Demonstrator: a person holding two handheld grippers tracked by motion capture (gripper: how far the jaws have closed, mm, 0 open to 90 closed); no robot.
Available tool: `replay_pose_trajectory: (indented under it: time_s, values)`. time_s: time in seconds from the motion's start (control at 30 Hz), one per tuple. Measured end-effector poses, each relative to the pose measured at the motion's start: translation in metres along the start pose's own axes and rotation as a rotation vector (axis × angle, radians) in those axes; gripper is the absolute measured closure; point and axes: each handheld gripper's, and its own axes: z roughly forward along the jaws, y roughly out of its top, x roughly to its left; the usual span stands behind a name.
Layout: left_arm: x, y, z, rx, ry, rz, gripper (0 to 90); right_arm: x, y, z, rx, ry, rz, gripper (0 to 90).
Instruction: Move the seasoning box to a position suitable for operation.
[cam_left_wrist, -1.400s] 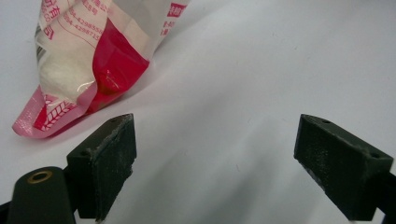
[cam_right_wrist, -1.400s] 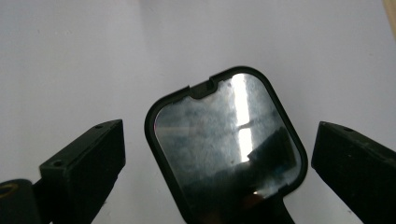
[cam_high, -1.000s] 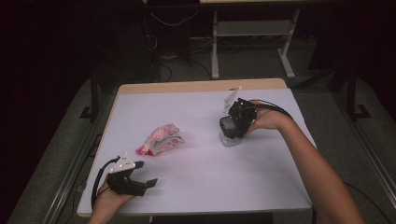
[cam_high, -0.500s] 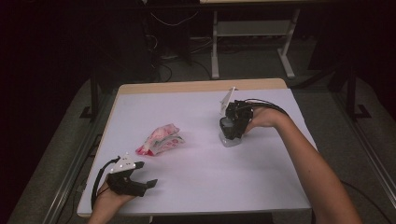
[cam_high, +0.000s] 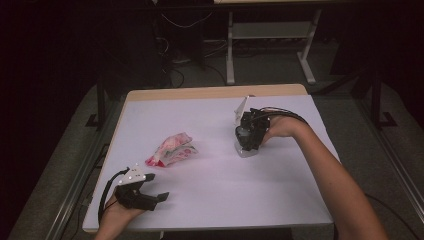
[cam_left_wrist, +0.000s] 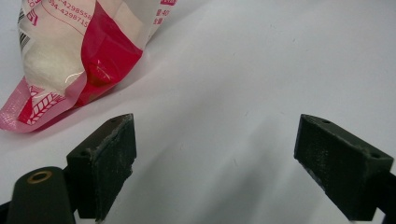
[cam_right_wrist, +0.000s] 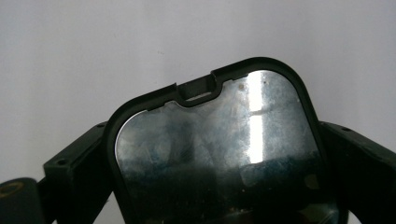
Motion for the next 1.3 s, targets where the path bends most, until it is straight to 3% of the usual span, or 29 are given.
replay_pose_trajectory:
  time_s: [0.27, 0.57, 0.9, 1.03, 1.3]
  values:
    - [0.001, -0.001, 0.001, 0.002, -0.004, -0.007, 12.6, -0.001, -0.003, -0.007, 0.0, 0.031, 0.066, 11.1]
    - [0.002, -0.001, 0.001, 0.003, -0.019, -0.023, 12.7, 0.002, -0.008, -0.011, 0.049, 0.02, 0.068, 14.6]
    - [0.003, -0.002, 0.0, 0.0, -0.017, -0.023, 12.8, 0.0, -0.01, -0.013, 0.036, 0.037, 0.142, 15.4]
    - [0.003, -0.003, 0.0, 0.002, -0.015, -0.02, 12.8, -0.001, -0.011, -0.016, 0.015, 0.064, 0.178, 15.4]
    - [0.001, -0.002, 0.0, 0.002, -0.02, -0.019, 12.7, 0.017, -0.005, -0.028, 0.017, 0.06, 0.154, 15.4]
